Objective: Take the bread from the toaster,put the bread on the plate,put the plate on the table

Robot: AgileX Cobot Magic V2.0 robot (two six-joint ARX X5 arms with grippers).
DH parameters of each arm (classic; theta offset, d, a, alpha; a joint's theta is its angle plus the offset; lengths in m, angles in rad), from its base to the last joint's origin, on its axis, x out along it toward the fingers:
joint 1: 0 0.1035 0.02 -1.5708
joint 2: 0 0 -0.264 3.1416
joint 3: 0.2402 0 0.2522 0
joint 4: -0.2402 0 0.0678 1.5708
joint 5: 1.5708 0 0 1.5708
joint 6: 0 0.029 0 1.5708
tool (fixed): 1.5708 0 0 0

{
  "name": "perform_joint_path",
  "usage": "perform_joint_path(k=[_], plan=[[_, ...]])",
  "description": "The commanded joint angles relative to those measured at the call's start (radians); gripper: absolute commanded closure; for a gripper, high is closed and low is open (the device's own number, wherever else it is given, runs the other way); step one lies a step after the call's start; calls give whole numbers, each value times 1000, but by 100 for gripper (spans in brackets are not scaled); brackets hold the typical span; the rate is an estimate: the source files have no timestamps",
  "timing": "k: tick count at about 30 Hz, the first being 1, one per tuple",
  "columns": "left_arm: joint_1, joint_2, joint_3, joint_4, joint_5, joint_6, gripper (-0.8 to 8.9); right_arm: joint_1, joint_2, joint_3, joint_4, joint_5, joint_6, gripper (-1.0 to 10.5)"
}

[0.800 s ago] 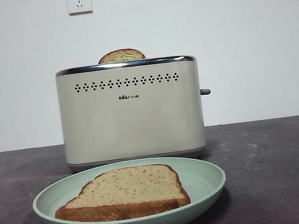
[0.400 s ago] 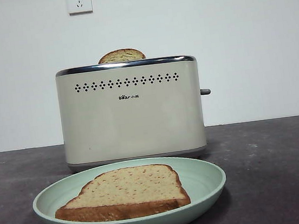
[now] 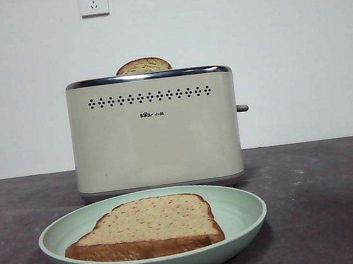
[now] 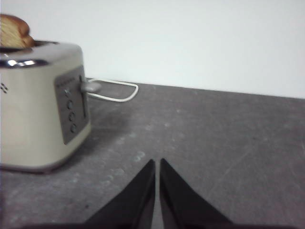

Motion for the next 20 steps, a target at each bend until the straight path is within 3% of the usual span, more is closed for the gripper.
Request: perform_joint_path(k=[1,13,20], plan=[[1,-1,-24,-3,1,-2,809,-1,-19,-23,9,9,-5,943],[1,-1,-24,-3,1,-2,809,-1,-25,-44,-119,11,-3,943],[1,-1,-24,-3,1,-2,809,-1,-25,-44,-104,11,-3,943]])
